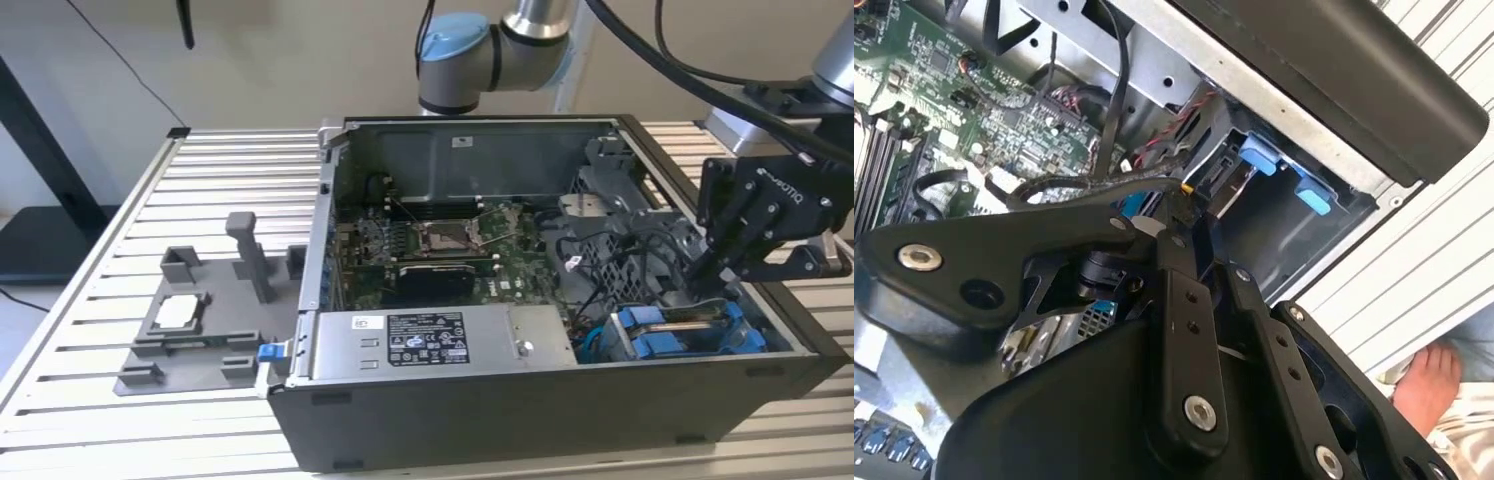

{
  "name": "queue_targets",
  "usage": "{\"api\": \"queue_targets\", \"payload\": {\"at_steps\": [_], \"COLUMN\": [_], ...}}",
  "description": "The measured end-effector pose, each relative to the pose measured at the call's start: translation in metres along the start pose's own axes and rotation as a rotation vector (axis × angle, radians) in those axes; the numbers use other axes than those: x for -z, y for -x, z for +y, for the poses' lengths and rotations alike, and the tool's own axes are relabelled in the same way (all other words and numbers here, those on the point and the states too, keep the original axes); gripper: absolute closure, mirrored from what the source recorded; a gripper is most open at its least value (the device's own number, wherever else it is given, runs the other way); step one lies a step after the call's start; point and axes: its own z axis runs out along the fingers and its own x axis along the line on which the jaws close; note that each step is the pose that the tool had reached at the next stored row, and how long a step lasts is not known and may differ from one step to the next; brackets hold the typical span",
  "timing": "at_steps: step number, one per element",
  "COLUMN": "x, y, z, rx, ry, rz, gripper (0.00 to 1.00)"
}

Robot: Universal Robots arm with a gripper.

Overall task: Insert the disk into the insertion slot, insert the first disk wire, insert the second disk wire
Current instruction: 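Insert the first disk wire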

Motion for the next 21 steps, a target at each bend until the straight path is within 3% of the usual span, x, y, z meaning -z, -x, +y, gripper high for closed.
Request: {"api": "queue_targets", "payload": {"at_steps": [3,9,18,21], "x": [-0.0022,-0.0062,-0.0118,-0.0135], "y": [-0.0012,-0.0031,-0.0074,-0.0079], "z": [-0.0003,-0.0008,-0.0023,-0.0045], "rx": [-0.005,-0.043,-0.069,-0.074], "ry": [0.0057,0.0044,0.0048,0.0046], "rz": [-0.0013,-0.0045,-0.0074,-0.0118], "gripper": [0.81,0.81,0.81,0.81]}}
